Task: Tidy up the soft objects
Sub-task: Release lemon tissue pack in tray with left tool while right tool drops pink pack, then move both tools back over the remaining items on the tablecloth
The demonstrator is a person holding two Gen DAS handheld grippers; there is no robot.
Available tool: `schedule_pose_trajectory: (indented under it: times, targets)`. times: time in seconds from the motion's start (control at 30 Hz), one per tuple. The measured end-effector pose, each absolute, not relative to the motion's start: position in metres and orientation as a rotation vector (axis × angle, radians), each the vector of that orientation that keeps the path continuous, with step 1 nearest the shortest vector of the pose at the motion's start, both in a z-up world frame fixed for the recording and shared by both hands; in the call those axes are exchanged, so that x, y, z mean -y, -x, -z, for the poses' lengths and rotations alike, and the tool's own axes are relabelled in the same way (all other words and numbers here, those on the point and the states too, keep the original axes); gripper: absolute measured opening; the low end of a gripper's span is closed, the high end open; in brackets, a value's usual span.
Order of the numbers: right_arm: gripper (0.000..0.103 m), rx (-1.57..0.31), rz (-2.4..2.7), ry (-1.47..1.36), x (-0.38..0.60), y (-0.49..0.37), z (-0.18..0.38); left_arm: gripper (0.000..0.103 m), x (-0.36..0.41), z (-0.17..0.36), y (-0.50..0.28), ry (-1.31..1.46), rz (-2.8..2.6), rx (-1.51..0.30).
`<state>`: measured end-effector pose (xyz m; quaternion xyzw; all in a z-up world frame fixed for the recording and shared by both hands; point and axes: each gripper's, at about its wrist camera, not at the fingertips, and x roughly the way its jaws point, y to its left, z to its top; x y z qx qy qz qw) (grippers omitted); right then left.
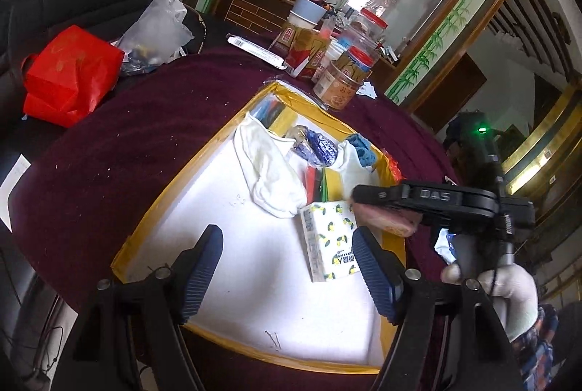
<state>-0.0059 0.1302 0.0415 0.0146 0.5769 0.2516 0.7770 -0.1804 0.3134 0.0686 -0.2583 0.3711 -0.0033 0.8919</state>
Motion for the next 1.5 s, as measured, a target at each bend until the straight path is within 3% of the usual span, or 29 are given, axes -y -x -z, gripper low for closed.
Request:
schedule_pose_trajectory:
  times: [0.1,0.43,0.47,0.53,0.73,0.9,1.1,1.17,1.33,1.5]
  targets:
    - [0.069,-1.177,-0.505,0.025,-0.136,0.012,-0.041,0.077,-0.314,-0.067,0.182,0.541,0.013,-0.773]
    - [0.072,-0.945,-0.565,0.063,-0.12,0.056,-0.086,0.077,-0.324,-0.068,0.187,0.545,-0.001,-0.746]
    - [0.076,-0.922,-0.588,0.062,-0.118,0.063,-0.093,0.077,-0.324,-0.069,0.188,0.544,0.0,-0.742]
    - [0.082,-0.944,-0.648,0.051,-0.121,0.068,-0.095,0.077,-0.322,-0.07,0.189,0.542,-0.002,-0.739]
    - [0.082,-1.199,-0.742,-0.093,-0.134,0.059,-0.056,0.077,-0.314,-0.078,0.196,0.543,0.014,-0.718]
    - [0.083,-1.194,-0.729,-0.187,-0.116,0.046,-0.057,0.077,-0.313,-0.089,0.202,0.53,0.002,-0.695]
    - [0.083,-0.933,-0.628,-0.14,-0.032,0.069,-0.139,0.077,-0.312,-0.133,0.219,0.491,0.022,-0.592]
    - [0.083,-0.836,-0.581,-0.133,0.009,0.086,-0.175,0.082,-0.307,-0.159,0.229,0.452,0.045,-0.532]
    - [0.083,-0.648,-0.459,-0.157,0.117,0.142,-0.275,0.083,-0.305,-0.242,0.252,0.417,0.188,-0.398]
    - [0.085,-0.541,-0.299,-0.173,0.21,0.192,-0.387,0.093,-0.313,-0.348,0.281,0.292,0.135,-0.226]
